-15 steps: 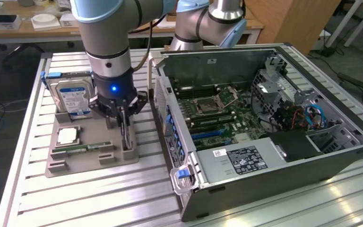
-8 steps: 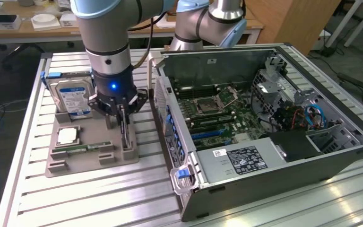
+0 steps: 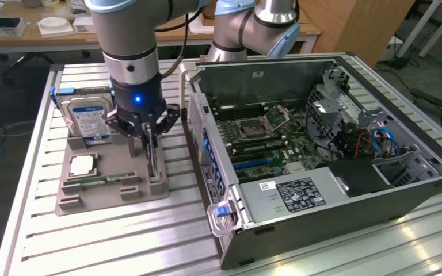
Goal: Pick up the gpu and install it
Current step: 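Pick up the gpu and move the gpu toward the slot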
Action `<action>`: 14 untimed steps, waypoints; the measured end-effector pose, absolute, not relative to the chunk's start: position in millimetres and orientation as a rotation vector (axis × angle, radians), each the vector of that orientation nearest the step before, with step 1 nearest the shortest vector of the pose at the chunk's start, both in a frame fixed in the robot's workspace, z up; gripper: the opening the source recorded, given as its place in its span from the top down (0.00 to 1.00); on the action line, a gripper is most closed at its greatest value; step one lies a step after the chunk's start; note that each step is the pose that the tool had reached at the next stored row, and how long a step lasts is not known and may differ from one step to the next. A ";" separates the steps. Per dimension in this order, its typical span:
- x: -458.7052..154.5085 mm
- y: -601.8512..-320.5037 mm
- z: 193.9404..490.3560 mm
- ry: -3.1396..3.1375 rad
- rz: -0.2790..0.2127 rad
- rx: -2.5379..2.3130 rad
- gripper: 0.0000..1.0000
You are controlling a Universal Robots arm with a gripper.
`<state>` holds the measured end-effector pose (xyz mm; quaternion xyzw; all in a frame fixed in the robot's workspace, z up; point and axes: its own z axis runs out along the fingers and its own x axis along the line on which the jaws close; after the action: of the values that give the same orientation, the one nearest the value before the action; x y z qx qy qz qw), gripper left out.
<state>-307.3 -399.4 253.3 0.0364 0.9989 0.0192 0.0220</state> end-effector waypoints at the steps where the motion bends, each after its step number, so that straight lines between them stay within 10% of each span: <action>1: -307.2 -399.4 254.8 3.095 0.060 0.113 0.74; 14: -307.2 -399.4 268.6 3.095 0.060 0.113 0.74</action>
<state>-307.2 -399.4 268.6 0.0364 0.9989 0.0193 0.0220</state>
